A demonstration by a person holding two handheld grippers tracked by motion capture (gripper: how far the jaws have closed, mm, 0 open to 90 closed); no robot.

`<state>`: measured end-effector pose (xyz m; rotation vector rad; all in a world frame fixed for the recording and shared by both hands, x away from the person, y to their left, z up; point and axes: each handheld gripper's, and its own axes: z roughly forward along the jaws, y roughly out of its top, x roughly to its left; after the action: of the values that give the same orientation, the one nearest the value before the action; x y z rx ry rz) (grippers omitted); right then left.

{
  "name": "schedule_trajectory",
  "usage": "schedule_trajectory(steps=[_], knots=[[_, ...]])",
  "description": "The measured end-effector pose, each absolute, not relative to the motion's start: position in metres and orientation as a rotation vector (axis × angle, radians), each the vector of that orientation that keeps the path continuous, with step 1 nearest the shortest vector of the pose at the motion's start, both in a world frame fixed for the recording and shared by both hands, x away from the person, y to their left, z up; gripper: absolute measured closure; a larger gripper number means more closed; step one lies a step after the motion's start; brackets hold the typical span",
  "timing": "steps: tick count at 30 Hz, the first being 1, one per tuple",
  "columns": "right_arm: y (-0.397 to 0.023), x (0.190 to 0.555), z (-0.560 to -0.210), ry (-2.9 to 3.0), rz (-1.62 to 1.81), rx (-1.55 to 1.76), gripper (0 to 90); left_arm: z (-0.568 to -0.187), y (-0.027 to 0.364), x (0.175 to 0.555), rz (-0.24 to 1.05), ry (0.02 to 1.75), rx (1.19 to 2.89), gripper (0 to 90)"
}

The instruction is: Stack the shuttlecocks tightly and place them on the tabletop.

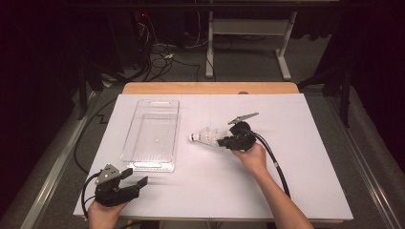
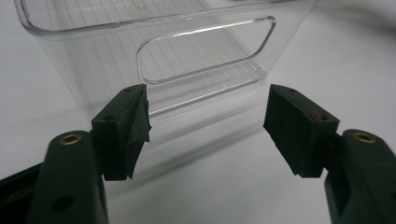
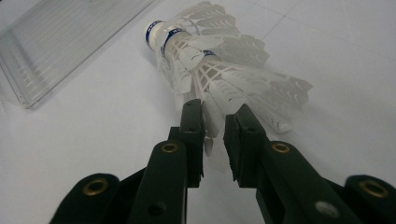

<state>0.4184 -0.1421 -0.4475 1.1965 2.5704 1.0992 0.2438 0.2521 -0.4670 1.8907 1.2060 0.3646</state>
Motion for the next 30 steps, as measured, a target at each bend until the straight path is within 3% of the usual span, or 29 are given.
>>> schedule_trajectory(steps=[22, 30], knots=[[-0.153, 0.4, -0.447, 2.482, 1.068, 1.225, 49.8, -0.467, 0.251, 0.245, 0.365, 1.199, 1.899, 31.9], [-0.156, 0.389, -0.447, 2.449, 1.07, 1.206, 45.7, -0.467, 0.252, 0.245, 0.371, 1.198, 1.899, 31.9]])
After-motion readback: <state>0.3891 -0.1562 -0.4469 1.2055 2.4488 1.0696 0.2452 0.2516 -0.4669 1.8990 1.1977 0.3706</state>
